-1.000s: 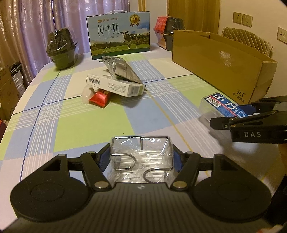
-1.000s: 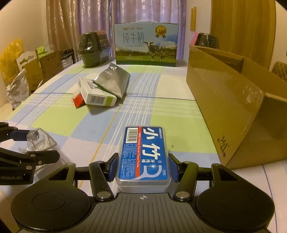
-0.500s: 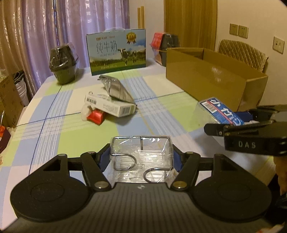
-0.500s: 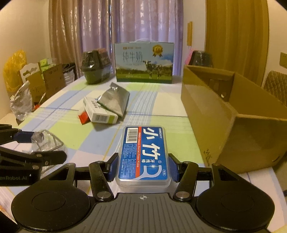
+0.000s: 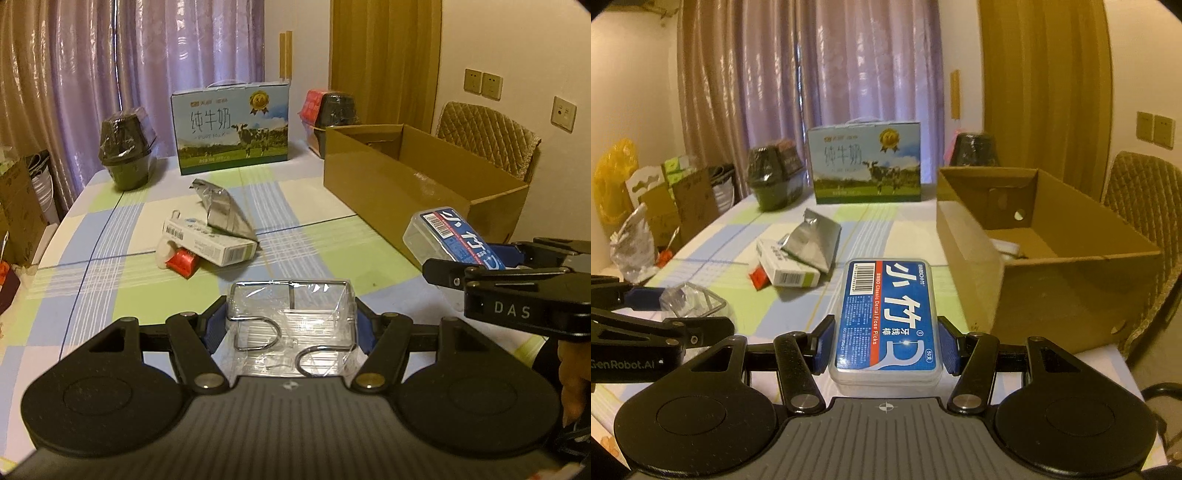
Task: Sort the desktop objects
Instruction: 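Lift the tray and floss box and carry them toward the cardboard box, then lower the tray into the cardboard box and open the left tool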
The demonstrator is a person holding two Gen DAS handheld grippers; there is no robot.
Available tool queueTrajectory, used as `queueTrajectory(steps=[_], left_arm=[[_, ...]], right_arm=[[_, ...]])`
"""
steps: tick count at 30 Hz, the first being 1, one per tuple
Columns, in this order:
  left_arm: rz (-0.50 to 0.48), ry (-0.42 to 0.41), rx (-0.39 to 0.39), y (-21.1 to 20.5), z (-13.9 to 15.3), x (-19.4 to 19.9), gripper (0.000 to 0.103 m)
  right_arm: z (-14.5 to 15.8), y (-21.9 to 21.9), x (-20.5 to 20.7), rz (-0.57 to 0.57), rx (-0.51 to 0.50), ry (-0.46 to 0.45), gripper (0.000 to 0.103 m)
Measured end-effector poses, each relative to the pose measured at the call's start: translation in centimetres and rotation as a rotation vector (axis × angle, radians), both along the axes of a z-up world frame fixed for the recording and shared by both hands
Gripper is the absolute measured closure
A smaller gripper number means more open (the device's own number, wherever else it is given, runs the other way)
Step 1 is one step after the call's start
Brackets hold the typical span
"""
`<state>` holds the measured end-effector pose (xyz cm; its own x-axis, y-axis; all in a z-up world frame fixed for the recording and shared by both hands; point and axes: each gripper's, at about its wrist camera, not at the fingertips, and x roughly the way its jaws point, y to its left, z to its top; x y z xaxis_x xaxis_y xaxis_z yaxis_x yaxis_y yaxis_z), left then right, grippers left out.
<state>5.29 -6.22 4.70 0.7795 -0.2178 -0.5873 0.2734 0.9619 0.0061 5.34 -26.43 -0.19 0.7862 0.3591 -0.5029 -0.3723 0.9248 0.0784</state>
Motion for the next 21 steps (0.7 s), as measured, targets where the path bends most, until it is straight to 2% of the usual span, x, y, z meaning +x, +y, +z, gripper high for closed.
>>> queueTrajectory(steps=[11, 21], left_arm=[[-0.043, -0.012, 0.013, -3.1, 2.2, 0.0, 0.040], [-0.127, -0.040, -0.009, -8.0, 4.7, 2.7, 0.040]], right_arm=[[3.8, -4.3, 0.5, -0.051, 0.066, -0.042, 0.050], [7.7, -9.9, 4.2, -0.119, 0.037, -0.114, 0.050]])
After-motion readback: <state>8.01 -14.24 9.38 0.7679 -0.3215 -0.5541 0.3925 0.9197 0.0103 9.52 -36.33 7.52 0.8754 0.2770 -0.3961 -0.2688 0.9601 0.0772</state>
